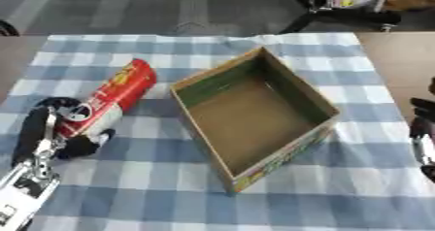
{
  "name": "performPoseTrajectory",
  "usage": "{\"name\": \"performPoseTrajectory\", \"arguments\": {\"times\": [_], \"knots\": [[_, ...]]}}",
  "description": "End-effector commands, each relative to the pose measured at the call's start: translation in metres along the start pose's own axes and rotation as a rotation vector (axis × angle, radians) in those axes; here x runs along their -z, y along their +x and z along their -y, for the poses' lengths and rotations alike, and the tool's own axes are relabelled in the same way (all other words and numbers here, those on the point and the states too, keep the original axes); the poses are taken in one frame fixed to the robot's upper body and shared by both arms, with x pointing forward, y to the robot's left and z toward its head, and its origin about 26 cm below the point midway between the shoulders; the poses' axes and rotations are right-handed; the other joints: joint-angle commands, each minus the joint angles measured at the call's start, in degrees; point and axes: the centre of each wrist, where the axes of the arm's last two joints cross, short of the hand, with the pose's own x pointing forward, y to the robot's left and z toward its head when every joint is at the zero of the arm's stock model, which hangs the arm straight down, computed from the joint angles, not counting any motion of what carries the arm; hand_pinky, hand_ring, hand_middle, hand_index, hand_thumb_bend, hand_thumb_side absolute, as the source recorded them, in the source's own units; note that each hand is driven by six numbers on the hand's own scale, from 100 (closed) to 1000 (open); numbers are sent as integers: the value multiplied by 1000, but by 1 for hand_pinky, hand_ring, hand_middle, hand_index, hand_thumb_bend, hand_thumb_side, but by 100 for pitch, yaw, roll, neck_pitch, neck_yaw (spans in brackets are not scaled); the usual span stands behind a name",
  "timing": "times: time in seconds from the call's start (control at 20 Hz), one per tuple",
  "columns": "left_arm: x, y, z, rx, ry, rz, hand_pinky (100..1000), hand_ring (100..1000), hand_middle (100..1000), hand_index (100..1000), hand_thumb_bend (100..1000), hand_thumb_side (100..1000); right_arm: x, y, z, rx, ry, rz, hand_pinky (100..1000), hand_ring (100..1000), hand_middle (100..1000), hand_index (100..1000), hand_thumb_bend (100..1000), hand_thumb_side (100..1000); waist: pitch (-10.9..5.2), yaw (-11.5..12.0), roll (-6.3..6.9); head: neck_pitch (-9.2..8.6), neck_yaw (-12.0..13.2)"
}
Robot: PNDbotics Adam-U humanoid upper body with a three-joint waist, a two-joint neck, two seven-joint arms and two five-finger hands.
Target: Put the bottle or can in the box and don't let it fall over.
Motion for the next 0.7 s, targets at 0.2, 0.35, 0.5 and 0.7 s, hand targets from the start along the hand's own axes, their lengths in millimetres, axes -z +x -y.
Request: {"name": "performPoseTrajectory", "arguments": {"times": [0.2, 0.35, 0.5, 0.7], "knots": [[6, 9, -27, -19, 95, 31, 385, 413, 713, 614, 518, 100, 4, 5, 5, -6, 0, 26, 863, 857, 1000, 930, 100, 485, -86, 6, -13, 39, -33], [7, 11, -33, -30, 112, 35, 384, 412, 710, 604, 518, 100, 4, 5, 5, -6, 0, 26, 863, 857, 1000, 930, 100, 486, -91, 6, 1, 43, -43], [7, 12, -35, -30, 116, 36, 384, 412, 708, 605, 518, 100, 4, 5, 5, -7, 0, 25, 863, 858, 1000, 930, 100, 486, -92, 5, 11, 35, -46], [8, 13, -37, -31, 121, 40, 383, 411, 706, 606, 519, 100, 4, 5, 6, -6, 0, 27, 863, 857, 1000, 930, 100, 485, -98, 4, 16, 35, -56]]}}
